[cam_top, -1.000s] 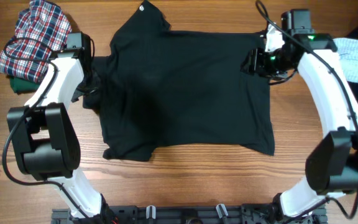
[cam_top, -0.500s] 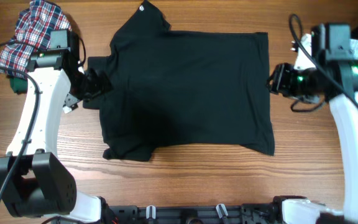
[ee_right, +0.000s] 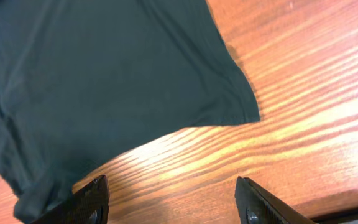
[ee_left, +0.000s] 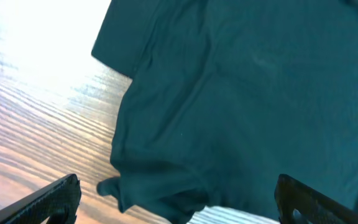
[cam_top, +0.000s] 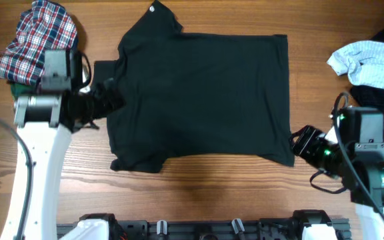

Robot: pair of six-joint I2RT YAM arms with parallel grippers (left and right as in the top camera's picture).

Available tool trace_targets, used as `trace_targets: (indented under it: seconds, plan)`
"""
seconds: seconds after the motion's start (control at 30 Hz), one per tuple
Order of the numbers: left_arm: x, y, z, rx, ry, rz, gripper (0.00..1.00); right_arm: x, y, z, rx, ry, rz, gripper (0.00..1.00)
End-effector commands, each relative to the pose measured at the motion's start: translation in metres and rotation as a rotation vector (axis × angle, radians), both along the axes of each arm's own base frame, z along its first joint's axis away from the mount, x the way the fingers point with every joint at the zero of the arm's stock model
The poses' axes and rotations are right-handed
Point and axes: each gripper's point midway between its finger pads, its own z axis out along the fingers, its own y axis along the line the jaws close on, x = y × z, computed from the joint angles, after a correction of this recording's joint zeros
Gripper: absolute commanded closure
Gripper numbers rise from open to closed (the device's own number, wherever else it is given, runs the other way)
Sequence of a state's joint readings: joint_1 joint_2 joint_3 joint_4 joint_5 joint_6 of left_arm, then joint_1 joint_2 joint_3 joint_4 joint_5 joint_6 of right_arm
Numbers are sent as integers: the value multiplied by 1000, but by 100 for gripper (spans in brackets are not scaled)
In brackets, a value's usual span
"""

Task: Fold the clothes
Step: 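Release the shirt and move both grippers away to the sides, then move both grippers to the shirt's bottom left and right hem corners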

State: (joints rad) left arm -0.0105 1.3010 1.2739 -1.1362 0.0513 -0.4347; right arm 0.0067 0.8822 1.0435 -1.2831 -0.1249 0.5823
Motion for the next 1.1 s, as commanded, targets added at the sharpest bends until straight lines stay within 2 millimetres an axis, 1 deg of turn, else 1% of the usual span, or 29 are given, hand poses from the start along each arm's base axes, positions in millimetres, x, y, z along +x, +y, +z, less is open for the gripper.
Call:
trace_targets:
  seconds: [0.0, 0.1, 0.17, 0.23, 0.3, 0.37, 0.53, 0.63, 0.7, 0.87, 1.0, 1.07]
  plan:
    - [-21, -5, -42, -66, 95, 90, 0, -1, -6, -22, 1, 47, -85, 35]
    - [-31, -12, -68, -112, 143, 93, 0, 2, -8, -40, 6, 70, -131, 35]
    - [-35, -14, -79, -123, 161, 103, 0, 3, -8, -52, 14, 84, -147, 36]
    - [-38, -14, -84, -125, 171, 107, 0, 5, -6, -66, 30, 97, -159, 36]
    - [-37, -14, -85, -126, 168, 110, 0, 10, -4, -79, 44, 104, -156, 37]
    - [-36, -13, -85, -122, 164, 119, 0, 13, -4, -95, 51, 127, -178, 40]
    - [-35, -10, -85, -109, 160, 129, 0, 17, -5, -125, 47, 216, -217, 40]
    - [-35, -7, -85, -94, 159, 140, 0, 16, -10, -142, 28, 285, -277, 41]
    - [-35, -5, -86, -86, 158, 143, 0, 14, -12, -151, 19, 332, -317, 43]
    - [-33, -4, -85, -80, 151, 145, 0, 4, -19, -167, -12, 427, -412, 46]
    - [-33, -1, -85, -65, 149, 150, 0, 4, -21, -170, -18, 433, -436, 48]
    - [-33, 0, -86, -59, 148, 152, 0, 5, -22, -170, -24, 429, -438, 50]
